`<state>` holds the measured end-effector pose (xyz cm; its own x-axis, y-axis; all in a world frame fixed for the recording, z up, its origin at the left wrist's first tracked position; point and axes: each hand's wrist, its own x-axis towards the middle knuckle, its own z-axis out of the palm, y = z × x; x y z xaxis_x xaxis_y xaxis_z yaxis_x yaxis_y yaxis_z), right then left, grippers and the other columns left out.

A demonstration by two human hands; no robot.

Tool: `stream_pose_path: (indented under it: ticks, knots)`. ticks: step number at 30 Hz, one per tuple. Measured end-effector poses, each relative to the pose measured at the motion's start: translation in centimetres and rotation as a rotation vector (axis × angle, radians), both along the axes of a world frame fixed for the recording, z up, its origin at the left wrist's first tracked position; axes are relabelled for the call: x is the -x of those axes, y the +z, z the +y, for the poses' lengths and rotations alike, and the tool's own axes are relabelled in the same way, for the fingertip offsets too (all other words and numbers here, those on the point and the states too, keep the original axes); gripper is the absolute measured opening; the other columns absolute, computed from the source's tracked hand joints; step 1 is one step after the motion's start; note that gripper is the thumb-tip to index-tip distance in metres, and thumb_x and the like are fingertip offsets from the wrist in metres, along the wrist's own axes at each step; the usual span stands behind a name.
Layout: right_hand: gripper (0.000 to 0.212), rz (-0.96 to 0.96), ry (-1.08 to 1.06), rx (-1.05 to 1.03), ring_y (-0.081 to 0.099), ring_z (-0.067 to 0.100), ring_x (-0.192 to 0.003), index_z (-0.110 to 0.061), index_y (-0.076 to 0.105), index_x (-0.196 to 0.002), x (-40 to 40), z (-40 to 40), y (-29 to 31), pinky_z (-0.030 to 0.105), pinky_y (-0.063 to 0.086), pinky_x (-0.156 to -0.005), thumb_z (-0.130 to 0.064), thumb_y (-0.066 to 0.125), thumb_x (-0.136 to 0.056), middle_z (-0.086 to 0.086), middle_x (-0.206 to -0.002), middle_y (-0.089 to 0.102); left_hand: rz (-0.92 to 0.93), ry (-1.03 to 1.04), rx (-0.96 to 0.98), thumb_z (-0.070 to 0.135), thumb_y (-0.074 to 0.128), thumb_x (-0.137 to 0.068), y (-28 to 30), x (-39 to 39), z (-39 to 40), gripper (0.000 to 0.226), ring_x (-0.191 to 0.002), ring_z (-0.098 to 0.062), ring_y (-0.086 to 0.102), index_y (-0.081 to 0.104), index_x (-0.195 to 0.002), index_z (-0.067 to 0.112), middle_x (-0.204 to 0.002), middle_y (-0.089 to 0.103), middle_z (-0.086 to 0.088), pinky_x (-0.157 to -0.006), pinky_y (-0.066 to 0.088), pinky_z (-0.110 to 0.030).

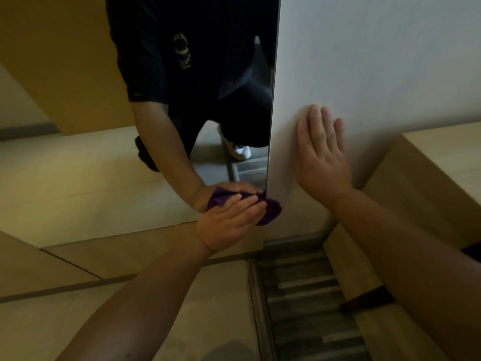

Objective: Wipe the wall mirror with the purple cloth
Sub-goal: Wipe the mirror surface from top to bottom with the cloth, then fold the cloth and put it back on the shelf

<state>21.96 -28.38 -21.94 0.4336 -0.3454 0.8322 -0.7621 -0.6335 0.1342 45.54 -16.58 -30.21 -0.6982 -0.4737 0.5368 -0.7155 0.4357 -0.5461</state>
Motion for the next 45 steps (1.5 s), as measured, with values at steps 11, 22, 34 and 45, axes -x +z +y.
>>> stream_pose_path:
  ticks: [11,22,34,45]
  knots:
    - [0.065,0.059,-0.081,-0.036,0.002,0.035,-0.15,0.002,0.021,-0.154,0.3,0.8,0.6,0.056,0.009,-0.122,-0.008,0.053,-0.098,0.025,-0.159,0.016,0.071,0.244,-0.791,0.014,0.05,-0.086,-1.6,-0.3,3.6,0.046,-0.115,-0.023,0.06,0.064,-0.129,0.019,-0.127,0.064,-0.001,-0.099,0.047,-0.035]
    - [0.065,0.088,-0.042,-0.971,0.027,0.032,-0.148,-0.016,0.02,-0.158,-0.2,11.5,10.5,0.047,0.033,-0.115,-0.027,0.049,-0.101,0.007,-0.168,0.007,1.717,0.506,-1.889,0.005,0.058,-0.096,14.8,1.0,12.5,0.014,-0.075,-0.021,0.068,0.063,-0.109,0.009,-0.089,0.072,-0.011,-0.07,0.057,-0.031]
    - [0.024,-0.002,0.318,-1.799,0.068,-0.002,-0.085,-0.031,0.064,-0.107,-0.4,24.9,38.9,0.019,0.057,-0.073,-0.022,0.075,-0.088,-0.01,-0.095,0.071,1.153,0.278,-2.084,0.045,0.078,-0.079,45.8,1.1,18.1,0.052,-0.105,-0.021,0.067,0.06,-0.124,0.027,-0.117,0.07,-0.003,-0.094,0.053,-0.038]
    - [0.014,-0.348,0.353,-1.847,0.073,0.022,-0.091,-0.01,0.063,-0.105,1.7,33.1,57.6,0.035,0.06,-0.079,-0.016,0.063,-0.093,0.009,-0.098,0.073,0.697,0.194,-1.935,0.04,0.066,-0.094,66.6,-0.4,23.3,0.009,-0.086,-0.005,0.07,0.061,-0.101,0.041,-0.095,0.071,0.011,-0.072,0.056,-0.024]
